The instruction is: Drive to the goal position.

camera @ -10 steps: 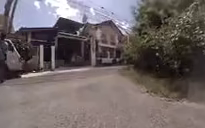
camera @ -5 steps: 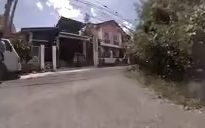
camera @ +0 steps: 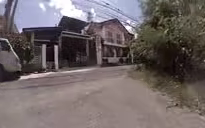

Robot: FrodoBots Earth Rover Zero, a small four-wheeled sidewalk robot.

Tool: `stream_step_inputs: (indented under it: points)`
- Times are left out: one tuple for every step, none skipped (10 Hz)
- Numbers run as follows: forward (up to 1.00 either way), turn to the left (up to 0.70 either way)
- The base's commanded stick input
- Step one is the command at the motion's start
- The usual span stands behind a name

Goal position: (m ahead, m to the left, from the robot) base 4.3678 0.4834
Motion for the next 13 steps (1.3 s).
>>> stream_step_inputs:
  points:
    - [0.70, 0.08]
    - [0.70, 0.08]
    - [0.70, 0.08]
    - [0.70, 0.08]
    - [0.70, 0.08]
    - [0.70, 0.08]
    - [0.70, 0.08]
    - [0.70, 0.08]
    - [0.70, 0.08]
    - [0.70, 0.08]
    - [0.70, 0.08]
    - [0.70, 0.08]
    - [0.70, 0.08]
